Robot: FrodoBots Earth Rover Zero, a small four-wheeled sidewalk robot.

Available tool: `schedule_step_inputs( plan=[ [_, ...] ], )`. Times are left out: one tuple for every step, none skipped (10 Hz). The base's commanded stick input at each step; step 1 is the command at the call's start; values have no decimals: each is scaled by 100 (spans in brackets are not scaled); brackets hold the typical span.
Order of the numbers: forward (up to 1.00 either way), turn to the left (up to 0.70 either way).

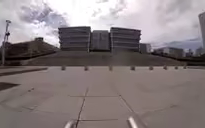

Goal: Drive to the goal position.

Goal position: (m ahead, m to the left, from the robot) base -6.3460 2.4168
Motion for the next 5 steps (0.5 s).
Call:
schedule_step_inputs(
  plan=[
    [100,1],
    [100,1],
    [100,1],
    [100,1],
    [100,1]
  ],
)
